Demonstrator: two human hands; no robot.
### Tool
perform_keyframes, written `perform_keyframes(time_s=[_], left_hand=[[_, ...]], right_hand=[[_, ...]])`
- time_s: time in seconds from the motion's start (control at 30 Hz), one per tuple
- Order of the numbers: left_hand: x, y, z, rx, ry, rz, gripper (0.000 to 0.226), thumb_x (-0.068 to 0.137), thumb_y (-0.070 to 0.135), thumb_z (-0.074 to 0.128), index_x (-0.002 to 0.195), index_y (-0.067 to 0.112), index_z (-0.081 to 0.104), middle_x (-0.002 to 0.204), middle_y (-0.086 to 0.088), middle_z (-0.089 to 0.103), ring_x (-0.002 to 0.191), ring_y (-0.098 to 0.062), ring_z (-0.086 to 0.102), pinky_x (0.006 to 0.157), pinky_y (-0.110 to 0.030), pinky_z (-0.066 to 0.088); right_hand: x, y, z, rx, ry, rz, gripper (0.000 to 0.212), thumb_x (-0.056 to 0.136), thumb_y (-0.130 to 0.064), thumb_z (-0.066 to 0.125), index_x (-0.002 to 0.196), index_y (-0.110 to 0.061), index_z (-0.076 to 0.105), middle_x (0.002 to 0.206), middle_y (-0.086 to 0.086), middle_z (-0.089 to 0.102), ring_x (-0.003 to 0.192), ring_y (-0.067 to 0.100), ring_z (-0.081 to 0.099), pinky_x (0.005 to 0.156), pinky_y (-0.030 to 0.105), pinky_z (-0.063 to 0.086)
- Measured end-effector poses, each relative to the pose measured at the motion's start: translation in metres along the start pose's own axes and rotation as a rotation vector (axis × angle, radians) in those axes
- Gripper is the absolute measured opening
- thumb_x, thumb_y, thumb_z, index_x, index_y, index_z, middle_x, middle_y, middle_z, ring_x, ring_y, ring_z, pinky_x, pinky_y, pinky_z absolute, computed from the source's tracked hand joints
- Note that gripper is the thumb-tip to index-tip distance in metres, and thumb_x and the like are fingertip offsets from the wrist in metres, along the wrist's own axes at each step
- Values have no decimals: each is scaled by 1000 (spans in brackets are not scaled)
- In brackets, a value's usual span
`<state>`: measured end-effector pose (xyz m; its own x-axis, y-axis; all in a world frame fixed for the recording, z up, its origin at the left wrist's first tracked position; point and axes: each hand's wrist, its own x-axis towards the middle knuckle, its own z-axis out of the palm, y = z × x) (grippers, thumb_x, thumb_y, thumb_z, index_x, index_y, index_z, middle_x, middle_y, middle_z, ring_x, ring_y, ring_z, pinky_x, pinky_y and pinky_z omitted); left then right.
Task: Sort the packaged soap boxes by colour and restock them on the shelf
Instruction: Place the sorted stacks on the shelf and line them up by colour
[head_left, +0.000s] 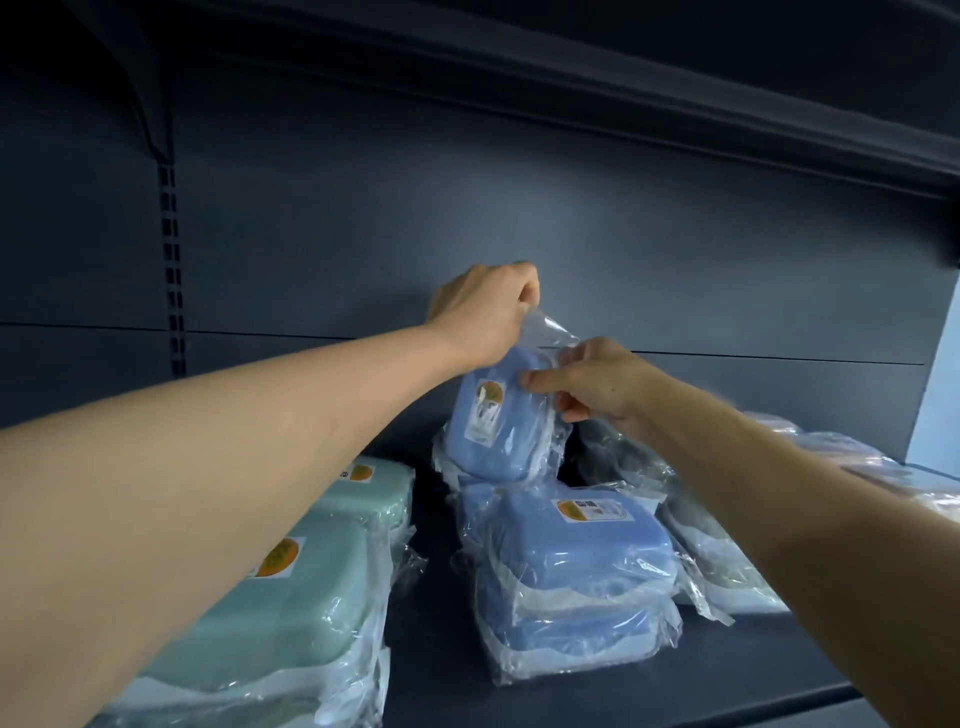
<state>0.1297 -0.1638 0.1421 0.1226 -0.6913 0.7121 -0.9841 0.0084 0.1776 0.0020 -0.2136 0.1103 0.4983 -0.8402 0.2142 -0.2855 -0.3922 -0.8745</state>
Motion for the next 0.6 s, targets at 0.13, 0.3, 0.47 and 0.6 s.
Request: perform_keyframes(time_s=[0.13,0.3,0.47,0.6], left_hand=[[-8,-17,0,15,-199,-115,43,89,12,54,130,19,43,126,-4,57,115,-26,53,91,-36,46],[-22,-10,6,-284,-607,-296,76,79,32,74,139,14,32,125,-3,47,112,-18,46,92,-28,38],[-24,-1,31,-88,-509,-213,62,66,38,82,113,15,50,105,-1,57,91,-19,54,72,-29,45],[-24,-2,39,-3,-633,-157,62,64,35,85,115,15,54,106,0,58,91,-20,56,72,-28,47]], right_hand=[[3,15,-9,210,90,134,25,79,-16,74,95,-6,58,69,8,49,59,17,49,55,25,47],[5,24,-15,392,169,272,20,81,-19,71,90,-9,56,72,10,49,61,20,49,58,28,48],[4,34,-16,374,72,310,30,84,-25,68,105,-8,57,80,14,56,64,22,56,57,30,47],[0,49,-33,64,178,285,27,85,-27,68,101,-8,59,73,11,47,56,20,44,61,30,44]])
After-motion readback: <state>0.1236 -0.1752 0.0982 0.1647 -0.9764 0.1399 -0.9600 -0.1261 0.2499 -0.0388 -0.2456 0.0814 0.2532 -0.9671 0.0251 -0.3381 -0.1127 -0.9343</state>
